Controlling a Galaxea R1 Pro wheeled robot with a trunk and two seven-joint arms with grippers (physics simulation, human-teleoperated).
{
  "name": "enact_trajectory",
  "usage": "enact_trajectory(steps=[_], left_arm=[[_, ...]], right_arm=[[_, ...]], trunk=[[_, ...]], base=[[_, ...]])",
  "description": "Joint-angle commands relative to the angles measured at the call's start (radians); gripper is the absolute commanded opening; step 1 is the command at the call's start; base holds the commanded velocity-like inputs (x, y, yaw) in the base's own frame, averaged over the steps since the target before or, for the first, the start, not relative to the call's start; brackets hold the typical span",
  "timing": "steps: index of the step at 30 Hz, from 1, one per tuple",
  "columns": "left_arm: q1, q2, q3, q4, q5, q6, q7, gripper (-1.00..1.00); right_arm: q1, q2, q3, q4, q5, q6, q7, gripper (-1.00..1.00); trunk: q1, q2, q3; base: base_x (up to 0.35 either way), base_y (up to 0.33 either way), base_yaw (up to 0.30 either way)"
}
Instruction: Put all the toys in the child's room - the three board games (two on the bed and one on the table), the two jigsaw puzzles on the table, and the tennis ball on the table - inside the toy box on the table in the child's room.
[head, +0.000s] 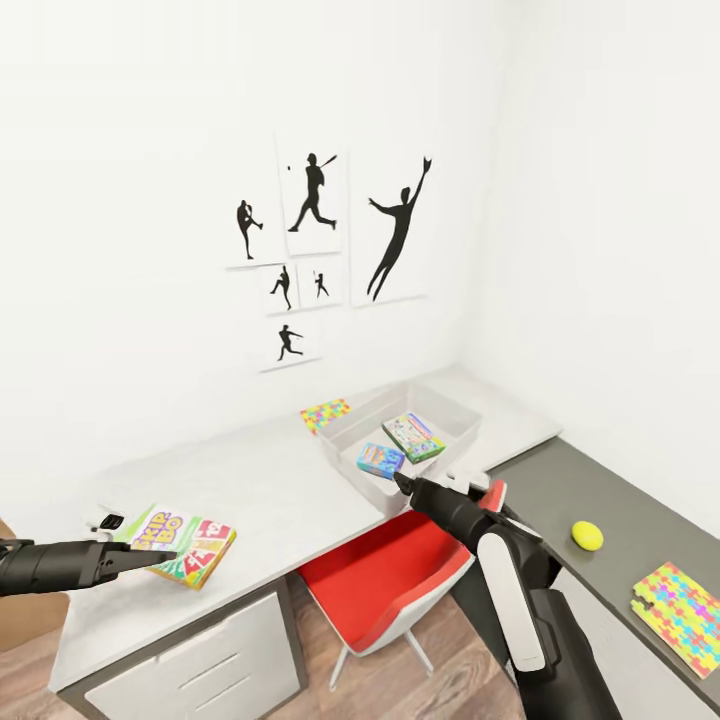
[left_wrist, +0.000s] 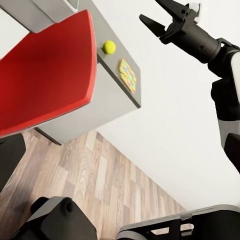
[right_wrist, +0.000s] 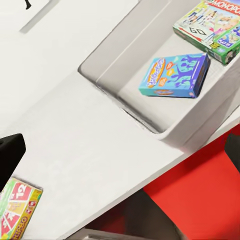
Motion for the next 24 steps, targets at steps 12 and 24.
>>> enact_trajectory(steps=[12, 24], left_arm=[[-0.001, 0.001, -0.002, 0.001, 0.005, 0.011, -0.002, 1.00], [-0.001, 0.001, -0.002, 0.001, 0.005, 0.011, -0.002, 1.00]], right_arm=[[-0.001, 0.000, 0.006, -0.001, -0.011, 0.005, -0.009, 1.00], [-0.001, -0.002, 0.037, 0.038, -0.011, -0.049, -0.011, 1.00]], trunk=[[0.001, -0.002, -0.002], [0.001, -0.002, -0.002]], base=[[-0.059, 0.170, 0.105], [-0.017, 0.057, 0.270]])
